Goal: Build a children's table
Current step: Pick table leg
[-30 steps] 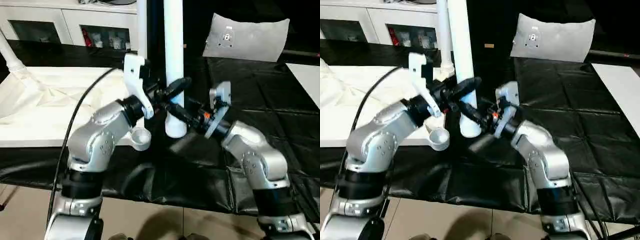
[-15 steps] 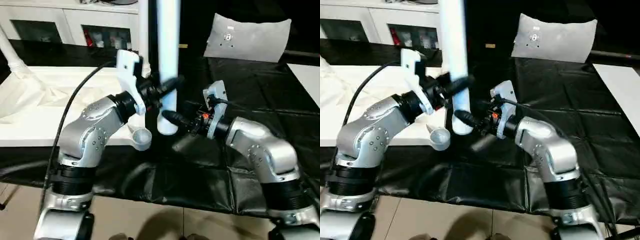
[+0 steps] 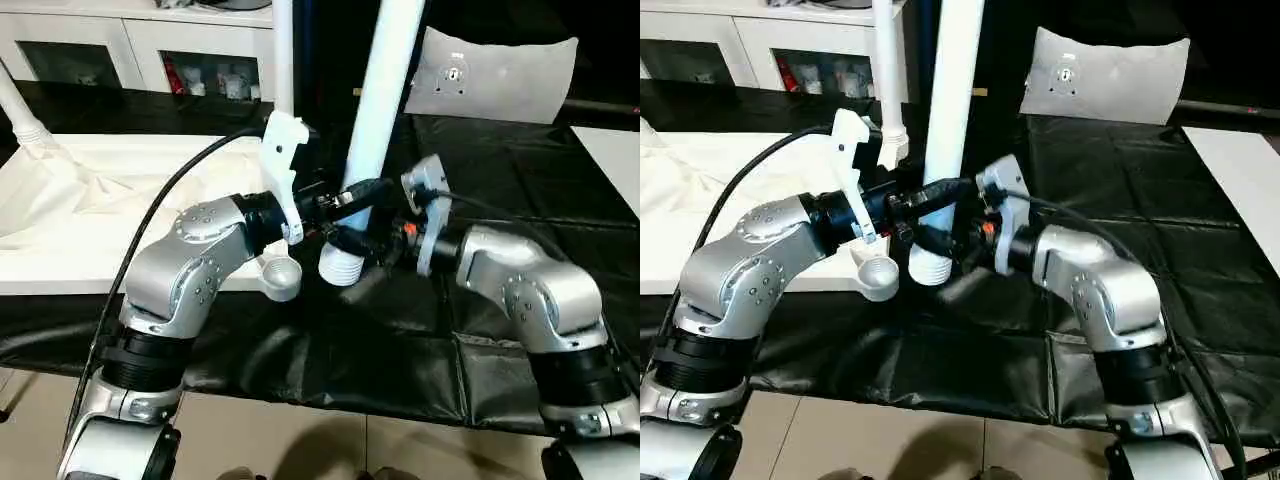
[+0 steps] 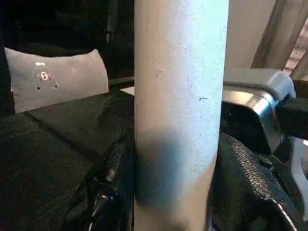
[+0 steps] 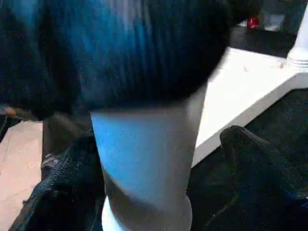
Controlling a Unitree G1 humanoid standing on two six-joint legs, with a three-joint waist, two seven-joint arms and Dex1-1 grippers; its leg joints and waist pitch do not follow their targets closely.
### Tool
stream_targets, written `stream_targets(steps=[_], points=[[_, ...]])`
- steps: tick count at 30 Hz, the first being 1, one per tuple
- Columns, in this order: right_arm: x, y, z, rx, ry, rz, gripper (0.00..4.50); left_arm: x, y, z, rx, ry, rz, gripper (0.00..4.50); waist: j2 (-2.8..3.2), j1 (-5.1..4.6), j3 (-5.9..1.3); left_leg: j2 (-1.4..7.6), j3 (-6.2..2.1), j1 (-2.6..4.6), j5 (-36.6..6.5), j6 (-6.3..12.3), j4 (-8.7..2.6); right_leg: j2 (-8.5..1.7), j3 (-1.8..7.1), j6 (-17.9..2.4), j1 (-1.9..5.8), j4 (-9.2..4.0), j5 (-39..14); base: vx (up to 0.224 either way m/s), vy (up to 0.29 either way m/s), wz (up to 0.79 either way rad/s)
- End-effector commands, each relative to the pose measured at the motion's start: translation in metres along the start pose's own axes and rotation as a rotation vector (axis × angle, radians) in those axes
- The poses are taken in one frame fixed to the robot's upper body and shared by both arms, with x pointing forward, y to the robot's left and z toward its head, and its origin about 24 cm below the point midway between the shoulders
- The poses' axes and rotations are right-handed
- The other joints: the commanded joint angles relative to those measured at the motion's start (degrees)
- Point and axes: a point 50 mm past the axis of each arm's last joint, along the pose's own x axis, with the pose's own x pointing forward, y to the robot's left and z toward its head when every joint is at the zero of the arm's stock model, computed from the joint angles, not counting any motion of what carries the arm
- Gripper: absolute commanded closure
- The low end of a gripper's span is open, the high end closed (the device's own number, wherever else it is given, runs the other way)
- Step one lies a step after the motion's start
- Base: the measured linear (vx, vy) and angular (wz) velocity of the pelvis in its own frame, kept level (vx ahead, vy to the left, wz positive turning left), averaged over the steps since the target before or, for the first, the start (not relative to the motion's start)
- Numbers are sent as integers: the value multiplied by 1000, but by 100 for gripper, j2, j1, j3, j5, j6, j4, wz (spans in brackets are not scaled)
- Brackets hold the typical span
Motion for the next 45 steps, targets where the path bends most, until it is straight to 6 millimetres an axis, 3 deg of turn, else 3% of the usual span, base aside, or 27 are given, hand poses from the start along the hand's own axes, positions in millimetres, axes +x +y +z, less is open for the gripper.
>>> stream_targets(steps=[1, 7, 9, 18, 26, 28, 32, 33, 36, 42, 45], points=[[-1, -2, 2, 10, -3, -7, 106, 2, -4, 11, 46, -23, -28, 262, 10, 5, -368, 280, -49, 30, -343, 25, -415, -424, 295, -1352, 383, -394, -220, 0, 0, 0], [2, 0, -1, 29, 7, 9, 139, 2, -4, 11, 48, -28, -31, 262, -2, 4, -367, 281, -49, 26, -338, 39, -415, -424, 292, -1339, 379, -396, -263, 0, 0, 0], [2, 0, -1, 31, 8, 10, 175, 2, -4, 11, 46, -31, -30, 262, -1, 3, -363, 282, -50, 29, -378, 21, -418, -424, 290, -1331, 375, -405, -341, 0, 0, 0], [5, 0, -6, 66, 13, 22, 246, 4, -6, 13, 40, -44, -28, 262, 0, 6, -369, 281, -51, 25, -352, 19, -416, -423, 291, -1312, 374, -401, -324, 0, 0, 0], [5, 1, -7, 70, 11, 25, 259, 1, -14, 15, 26, -68, -85, 262, 6, 11, -370, 278, -52, 24, -352, 17, -414, -424, 289, -1313, 376, -400, -323, 0, 0, 0], [5, 1, -8, 68, 11, 26, 259, 0, -17, 18, 1, -88, -112, 192, 3, 0, -368, 283, -51, 23, -360, 7, -417, -425, 286, -1336, 375, -396, -303, 0, 0, 0], [6, 1, -9, 66, 11, 23, 259, -1, -21, 21, -55, -130, -134, 178, -7, 13, -368, 279, -44, 23, -350, 10, -413, -418, 287, -1369, 371, -393, -286, 0, 0, 0], [6, 1, -9, 66, 11, 23, 259, -1, -21, 21, -56, -131, -134, 151, -3, 16, -368, 278, -44, 27, -352, 13, -411, -421, 288, -1376, 369, -393, -288, 0, 0, 0], [7, 1, -10, 65, 12, 21, 260, -2, -21, 22, -58, -137, -132, 146, -12, 16, -359, 273, -43, 20, -390, 19, -417, -418, 288, -1306, 371, -415, -446, 0, 0, 0], [6, 0, -12, 61, 16, 12, 261, -6, -18, 17, -41, -112, -108, 89, -6, 8, -363, 270, -48, 20, -390, 4, -420, -411, 284, -1249, 368, -414, -483, 0, 0, 0], [5, -1, -14, 61, 22, 2, 261, -10, -17, 19, -103, -187, -109, 61, -1, 17, -367, 275, -43, 15, -344, -23, -412, -428, 290, -1313, 375, -407, -410, 0, 0, 0]])
